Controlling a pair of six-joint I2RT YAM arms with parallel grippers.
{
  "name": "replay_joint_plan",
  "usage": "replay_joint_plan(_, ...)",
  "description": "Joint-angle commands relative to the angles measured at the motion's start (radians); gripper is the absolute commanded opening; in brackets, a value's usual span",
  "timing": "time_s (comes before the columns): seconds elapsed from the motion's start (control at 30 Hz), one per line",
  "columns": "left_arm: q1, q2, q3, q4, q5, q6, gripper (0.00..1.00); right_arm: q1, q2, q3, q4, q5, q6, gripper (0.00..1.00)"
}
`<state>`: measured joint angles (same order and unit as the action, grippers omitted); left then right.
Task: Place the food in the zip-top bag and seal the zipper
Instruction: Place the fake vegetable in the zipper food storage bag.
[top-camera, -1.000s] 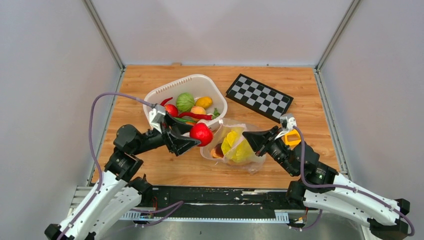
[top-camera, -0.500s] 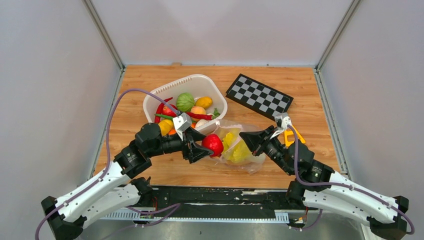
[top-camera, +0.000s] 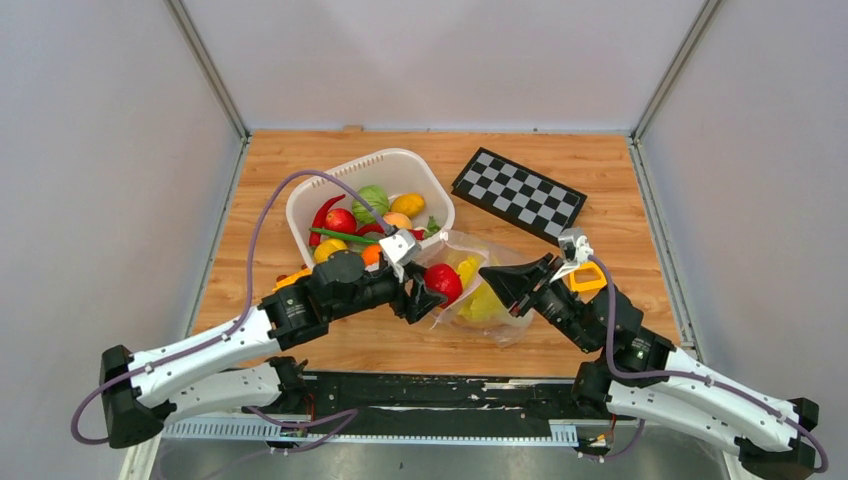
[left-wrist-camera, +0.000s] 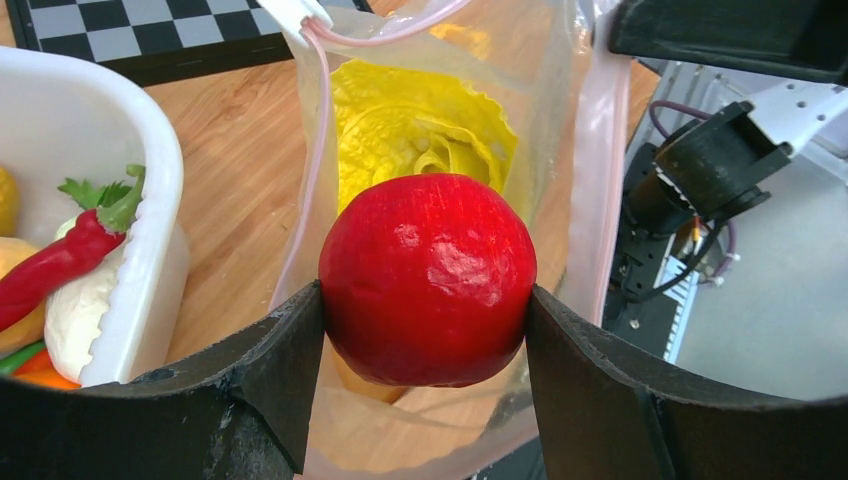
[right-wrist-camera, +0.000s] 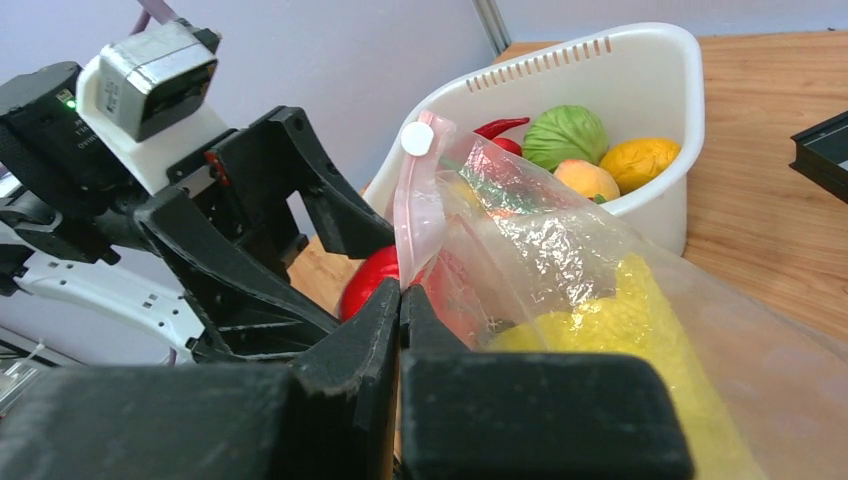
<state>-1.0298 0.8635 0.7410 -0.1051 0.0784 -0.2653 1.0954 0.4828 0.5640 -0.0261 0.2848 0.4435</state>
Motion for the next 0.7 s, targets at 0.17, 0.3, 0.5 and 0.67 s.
replay_joint_plan(0.17, -0.074, 0.072, 0.067, 0.099, -0.137, 0.037, 0.81, 0.001, -0.064, -0.014, 0.031, 0.002, -0.020, 0.00)
replay_joint_plan(0.3, -0.073, 0.051, 0.076, 0.086, -0.132, 0.042, 0.91, 0.001, -0.094, -0.024, -0.003, 0.032, -0.025, 0.00)
replay_joint_plan(0.5, -0.073, 0.021, 0.106, 0.014, -0.129, 0.067, 0.98, 0.001, -0.127, -0.026, -0.038, 0.056, -0.032, 0.00)
replay_joint_plan(0.67, -0.073, -0.067, 0.095, 0.011, -0.141, 0.092, 0.99, 0.001, -0.137, -0.018, -0.069, 0.073, -0.038, 0.00)
